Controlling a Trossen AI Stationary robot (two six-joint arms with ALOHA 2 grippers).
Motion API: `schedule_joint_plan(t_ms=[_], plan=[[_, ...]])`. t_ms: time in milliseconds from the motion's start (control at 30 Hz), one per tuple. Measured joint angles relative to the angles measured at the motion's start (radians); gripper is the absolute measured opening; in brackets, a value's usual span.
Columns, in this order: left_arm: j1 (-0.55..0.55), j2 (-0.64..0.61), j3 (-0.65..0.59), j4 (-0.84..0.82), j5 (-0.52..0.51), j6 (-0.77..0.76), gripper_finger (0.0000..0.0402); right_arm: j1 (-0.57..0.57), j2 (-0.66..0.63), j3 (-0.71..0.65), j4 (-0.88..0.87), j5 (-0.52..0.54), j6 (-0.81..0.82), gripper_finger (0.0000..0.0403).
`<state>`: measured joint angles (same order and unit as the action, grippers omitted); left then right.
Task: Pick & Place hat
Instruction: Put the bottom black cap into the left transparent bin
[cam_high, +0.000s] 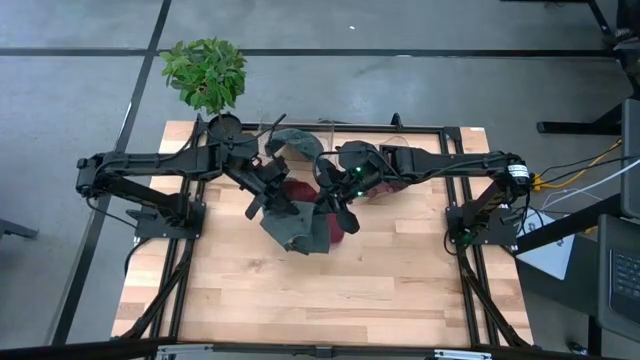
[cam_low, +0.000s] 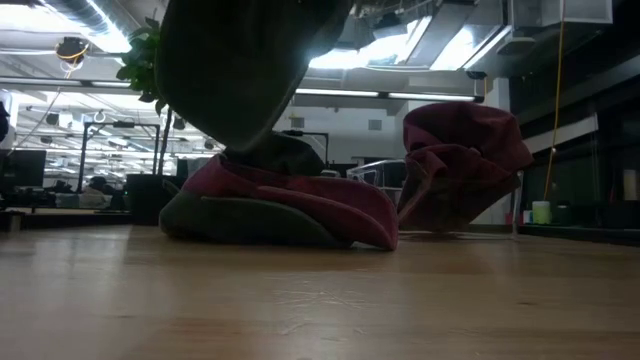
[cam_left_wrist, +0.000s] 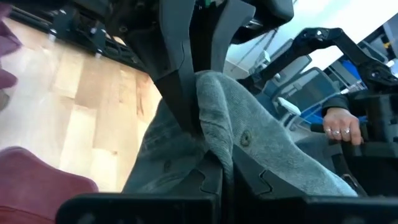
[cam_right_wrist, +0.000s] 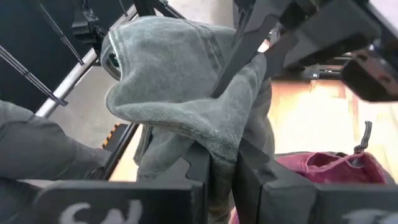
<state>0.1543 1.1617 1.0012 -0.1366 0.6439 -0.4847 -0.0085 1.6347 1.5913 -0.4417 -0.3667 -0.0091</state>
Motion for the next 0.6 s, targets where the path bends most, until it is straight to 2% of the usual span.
schedule_joint_plan(t_ms=[300, 467, 600], plan=[[0.000, -0.060, 0.000, -0.065, -0.048, 0.014, 0.0004, -0.003, 0.000, -0.001, -0.086, -0.052, 0.062, 0.0064], [-0.003, -0.103, 0.001, -0.127, -0.160, 0.040, 0.0004, -0.017, -0.001, -0.001, -0.182, -0.059, 0.101, 0.0098], [-0.003, -0.132, 0.001, -0.166, -0.226, 0.052, 0.0004, -0.025, 0.000, -0.001, -0.196, -0.058, 0.112, 0.0126]])
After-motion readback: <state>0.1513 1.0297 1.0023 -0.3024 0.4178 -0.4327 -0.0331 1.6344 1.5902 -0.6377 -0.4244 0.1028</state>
